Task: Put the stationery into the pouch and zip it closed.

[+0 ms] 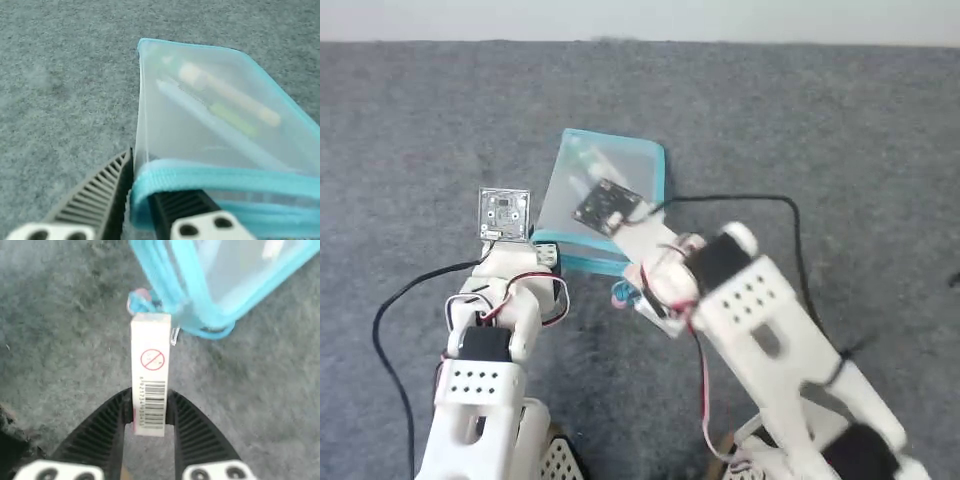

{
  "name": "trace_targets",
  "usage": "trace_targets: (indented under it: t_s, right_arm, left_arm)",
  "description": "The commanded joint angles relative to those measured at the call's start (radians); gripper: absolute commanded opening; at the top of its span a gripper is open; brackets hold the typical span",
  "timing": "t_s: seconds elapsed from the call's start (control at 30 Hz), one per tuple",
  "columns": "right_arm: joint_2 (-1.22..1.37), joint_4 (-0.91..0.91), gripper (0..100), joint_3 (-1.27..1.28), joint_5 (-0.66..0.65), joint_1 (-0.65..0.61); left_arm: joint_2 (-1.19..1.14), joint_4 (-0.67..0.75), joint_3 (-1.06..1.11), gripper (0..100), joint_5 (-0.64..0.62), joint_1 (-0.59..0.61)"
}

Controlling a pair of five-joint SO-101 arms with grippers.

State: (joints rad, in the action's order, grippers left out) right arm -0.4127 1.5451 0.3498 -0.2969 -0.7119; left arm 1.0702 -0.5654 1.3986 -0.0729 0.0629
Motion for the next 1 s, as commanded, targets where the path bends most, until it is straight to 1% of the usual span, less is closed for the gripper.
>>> trace_targets:
  t_s: [0.0, 0.1, 0.23, 0.37, 0.47, 0.67, 0.77, 0.87, 0.97]
  right_arm:
    - [0.117, 0.041, 0.7, -0.187, 0.0, -0.01]
    - [0.251, 0.099, 0.7, -0.316, 0.008, -0.013]
    - [0.401, 0.14, 0.7, -0.456, 0.064, -0.008]
    - [0.506, 0.142, 0.7, -0.545, 0.077, -0.008]
    - [0.564, 0.145, 0.7, -0.611, 0.129, -0.008]
    - [0.611, 0.154, 0.7, -0.698, 0.14, -0.012]
    - [0.607, 0.239, 0.7, -0.7, 0.123, -0.013]
    - [0.575, 0.251, 0.7, -0.669, 0.077, -0.002]
    - [0.493, 0.248, 0.7, -0.6, 0.069, 0.005]
  left_arm:
    - [0.031, 0.04, -0.016, 1, -0.002, 0.006]
    - [0.031, 0.04, -0.016, 1, -0.002, 0.006]
    - [0.031, 0.04, -0.016, 1, -0.002, 0.006]
    - [0.031, 0.04, -0.016, 1, -0.002, 0.005]
    - [0.031, 0.04, -0.016, 1, -0.002, 0.005]
    - [0.031, 0.037, -0.016, 1, -0.002, -0.025]
    - [0.032, 0.037, -0.016, 1, -0.002, -0.018]
    - [0.032, 0.038, -0.016, 1, -0.002, -0.018]
    - [0.029, 0.04, -0.016, 1, -0.008, -0.018]
